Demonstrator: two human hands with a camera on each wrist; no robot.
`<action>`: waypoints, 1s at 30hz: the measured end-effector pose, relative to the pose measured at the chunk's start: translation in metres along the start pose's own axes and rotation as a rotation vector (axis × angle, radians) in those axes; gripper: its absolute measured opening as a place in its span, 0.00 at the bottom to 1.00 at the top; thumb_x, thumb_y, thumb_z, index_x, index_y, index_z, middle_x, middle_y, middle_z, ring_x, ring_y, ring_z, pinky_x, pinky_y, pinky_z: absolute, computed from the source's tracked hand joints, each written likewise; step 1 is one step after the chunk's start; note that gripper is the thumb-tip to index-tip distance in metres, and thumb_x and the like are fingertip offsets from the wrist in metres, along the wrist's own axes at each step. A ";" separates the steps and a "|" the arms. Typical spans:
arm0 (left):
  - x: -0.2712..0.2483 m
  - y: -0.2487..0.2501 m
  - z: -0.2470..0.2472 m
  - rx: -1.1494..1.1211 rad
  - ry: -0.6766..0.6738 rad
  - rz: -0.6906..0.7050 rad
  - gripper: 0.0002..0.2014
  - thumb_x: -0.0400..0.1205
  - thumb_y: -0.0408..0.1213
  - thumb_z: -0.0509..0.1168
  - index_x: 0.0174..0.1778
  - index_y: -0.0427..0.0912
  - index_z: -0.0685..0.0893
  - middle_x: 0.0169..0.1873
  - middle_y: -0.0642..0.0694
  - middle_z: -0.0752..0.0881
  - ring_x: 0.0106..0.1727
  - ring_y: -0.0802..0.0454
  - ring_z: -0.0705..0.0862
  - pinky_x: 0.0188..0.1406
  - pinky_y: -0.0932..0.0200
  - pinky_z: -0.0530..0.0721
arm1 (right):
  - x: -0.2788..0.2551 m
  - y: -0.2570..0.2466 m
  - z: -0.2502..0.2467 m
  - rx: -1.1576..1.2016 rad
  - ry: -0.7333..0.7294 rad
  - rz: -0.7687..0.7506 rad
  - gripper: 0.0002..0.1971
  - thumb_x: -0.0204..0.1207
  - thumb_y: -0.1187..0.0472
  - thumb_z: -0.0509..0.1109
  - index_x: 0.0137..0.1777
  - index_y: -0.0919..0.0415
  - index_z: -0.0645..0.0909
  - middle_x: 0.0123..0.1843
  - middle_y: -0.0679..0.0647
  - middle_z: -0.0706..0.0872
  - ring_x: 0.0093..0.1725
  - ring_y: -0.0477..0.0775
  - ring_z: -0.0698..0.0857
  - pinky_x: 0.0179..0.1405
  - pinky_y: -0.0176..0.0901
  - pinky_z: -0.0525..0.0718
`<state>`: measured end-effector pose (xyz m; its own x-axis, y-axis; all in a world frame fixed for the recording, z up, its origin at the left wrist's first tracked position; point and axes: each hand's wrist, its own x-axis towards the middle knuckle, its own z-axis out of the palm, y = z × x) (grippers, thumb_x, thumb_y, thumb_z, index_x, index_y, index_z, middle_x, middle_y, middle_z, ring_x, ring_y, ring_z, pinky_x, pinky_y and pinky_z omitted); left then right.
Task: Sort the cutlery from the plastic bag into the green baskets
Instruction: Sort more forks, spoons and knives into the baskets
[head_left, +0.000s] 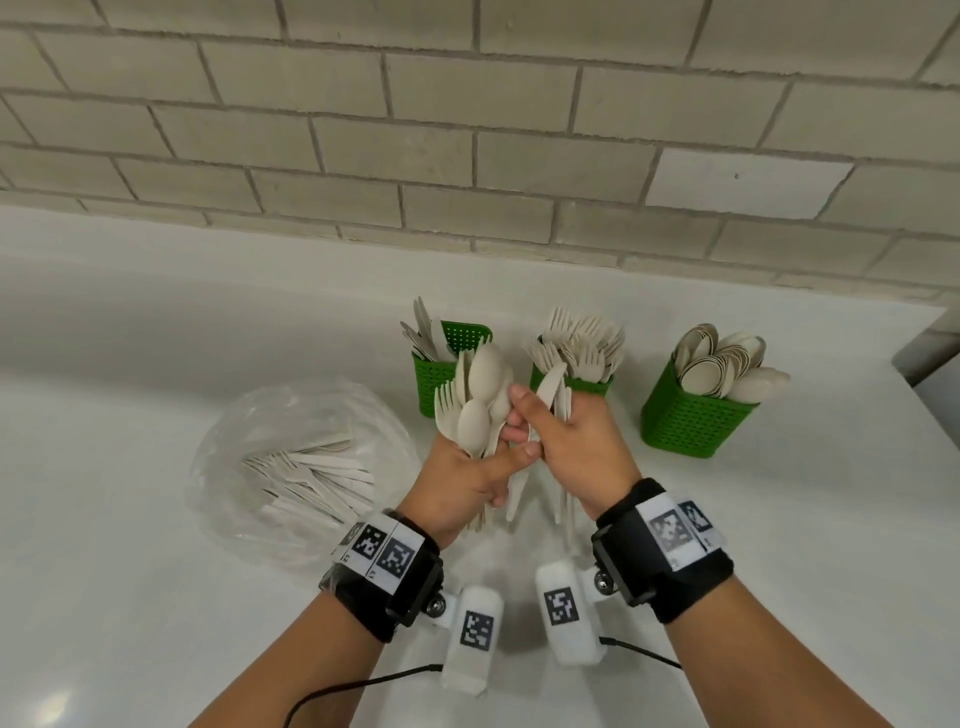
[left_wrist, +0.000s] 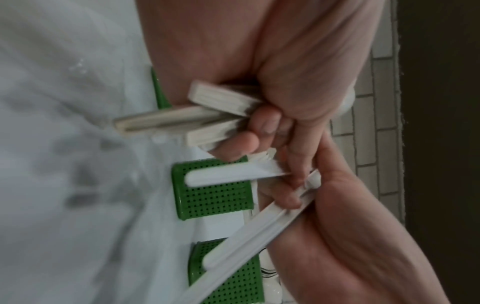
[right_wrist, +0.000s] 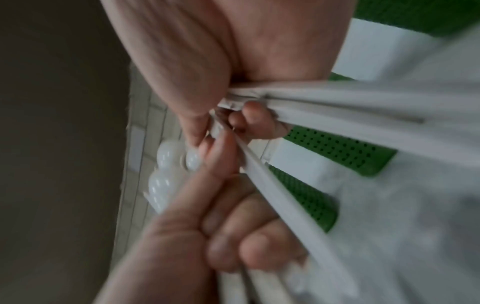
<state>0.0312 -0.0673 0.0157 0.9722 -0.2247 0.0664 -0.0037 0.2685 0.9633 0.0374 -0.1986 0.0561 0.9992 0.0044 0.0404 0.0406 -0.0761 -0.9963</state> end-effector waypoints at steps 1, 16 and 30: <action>0.000 -0.001 0.000 -0.005 -0.005 -0.004 0.12 0.77 0.26 0.73 0.51 0.48 0.87 0.31 0.49 0.83 0.23 0.54 0.72 0.19 0.62 0.70 | 0.001 0.000 0.000 -0.070 0.004 -0.013 0.18 0.81 0.55 0.69 0.35 0.69 0.81 0.28 0.53 0.87 0.32 0.51 0.89 0.35 0.39 0.85; 0.011 0.015 0.001 0.105 0.050 0.063 0.19 0.70 0.24 0.78 0.57 0.36 0.86 0.22 0.47 0.76 0.21 0.57 0.74 0.26 0.66 0.76 | 0.005 0.035 0.007 -0.316 -0.088 0.027 0.20 0.75 0.77 0.67 0.28 0.56 0.71 0.20 0.45 0.80 0.23 0.37 0.78 0.28 0.29 0.74; 0.022 0.016 -0.006 0.168 0.063 0.035 0.10 0.75 0.27 0.76 0.45 0.23 0.84 0.23 0.40 0.80 0.21 0.57 0.76 0.22 0.66 0.76 | 0.015 0.032 -0.007 -0.664 -0.457 -0.069 0.25 0.76 0.53 0.72 0.72 0.46 0.69 0.59 0.48 0.87 0.59 0.51 0.84 0.61 0.49 0.82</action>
<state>0.0543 -0.0623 0.0308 0.9834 -0.1576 0.0896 -0.0721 0.1134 0.9909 0.0535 -0.2080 0.0254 0.9008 0.4272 -0.0780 0.2382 -0.6362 -0.7338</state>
